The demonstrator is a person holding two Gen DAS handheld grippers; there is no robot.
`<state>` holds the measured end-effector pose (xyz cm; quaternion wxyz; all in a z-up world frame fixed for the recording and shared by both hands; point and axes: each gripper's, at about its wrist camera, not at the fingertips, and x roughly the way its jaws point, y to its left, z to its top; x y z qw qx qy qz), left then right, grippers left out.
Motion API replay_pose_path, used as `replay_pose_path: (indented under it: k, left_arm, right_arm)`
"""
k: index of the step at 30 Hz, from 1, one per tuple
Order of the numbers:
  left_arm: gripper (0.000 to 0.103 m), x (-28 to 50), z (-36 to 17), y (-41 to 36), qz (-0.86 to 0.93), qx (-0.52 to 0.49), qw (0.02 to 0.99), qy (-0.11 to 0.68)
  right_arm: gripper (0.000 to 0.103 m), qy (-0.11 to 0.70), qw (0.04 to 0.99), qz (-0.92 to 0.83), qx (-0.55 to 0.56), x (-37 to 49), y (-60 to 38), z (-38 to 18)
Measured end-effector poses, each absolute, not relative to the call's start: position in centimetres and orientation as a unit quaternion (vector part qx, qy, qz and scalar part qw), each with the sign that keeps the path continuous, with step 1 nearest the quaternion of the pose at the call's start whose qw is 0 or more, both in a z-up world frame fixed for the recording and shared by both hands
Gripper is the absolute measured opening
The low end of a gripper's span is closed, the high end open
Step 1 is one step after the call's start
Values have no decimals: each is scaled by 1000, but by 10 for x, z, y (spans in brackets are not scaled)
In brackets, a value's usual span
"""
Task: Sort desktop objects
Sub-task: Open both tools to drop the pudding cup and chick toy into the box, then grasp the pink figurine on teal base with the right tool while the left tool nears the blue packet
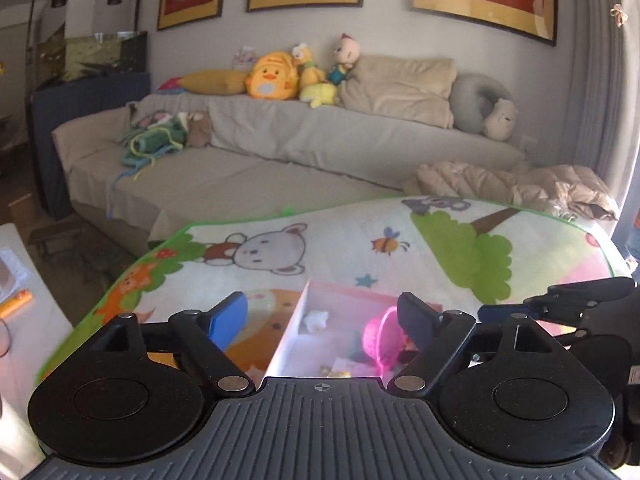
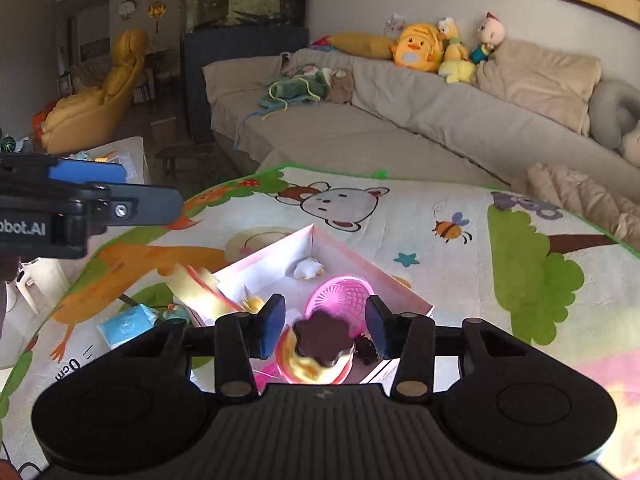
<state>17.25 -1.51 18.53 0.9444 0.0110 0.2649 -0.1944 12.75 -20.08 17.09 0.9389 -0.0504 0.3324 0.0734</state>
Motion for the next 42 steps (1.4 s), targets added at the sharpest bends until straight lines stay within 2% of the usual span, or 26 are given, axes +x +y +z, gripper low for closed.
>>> replay_pose_path:
  k: [6, 11, 18, 24, 25, 27, 29, 31, 38, 42]
  left_arm:
    - [95, 153, 112, 37, -126, 83, 942, 300]
    - [97, 136, 64, 72, -127, 82, 924, 352]
    - [99, 136, 45, 99, -147, 15, 919, 365]
    - [100, 134, 34, 113, -146, 1, 914, 378]
    - [100, 134, 32, 116, -145, 1, 913, 381]
    - [100, 132, 29, 120, -142, 1, 912, 386]
    - [100, 129, 27, 122, -137, 1, 911, 390]
    - [101, 125, 26, 123, -136, 4, 909, 394]
    - [101, 95, 31, 121, -172, 20, 898, 404]
    - [102, 71, 32, 112, -205, 32, 886, 414]
  right_arm:
    - [44, 345, 932, 94, -52, 141, -184, 152]
    - [52, 360, 920, 140, -66, 165, -130, 146]
    - [51, 401, 896, 160, -110, 236, -30, 108]
    - [51, 435, 878, 112, -167, 281, 5, 60]
    - [48, 441, 874, 111, -169, 283, 6, 53]
    - [39, 461, 865, 119, -160, 283, 9, 44]
    - [38, 458, 863, 128, -173, 274, 15, 42]
    - [33, 467, 854, 153, -170, 264, 20, 43]
    - [33, 504, 819, 215, -169, 196, 19, 45]
    - [33, 498, 817, 215, -197, 145, -1, 45]
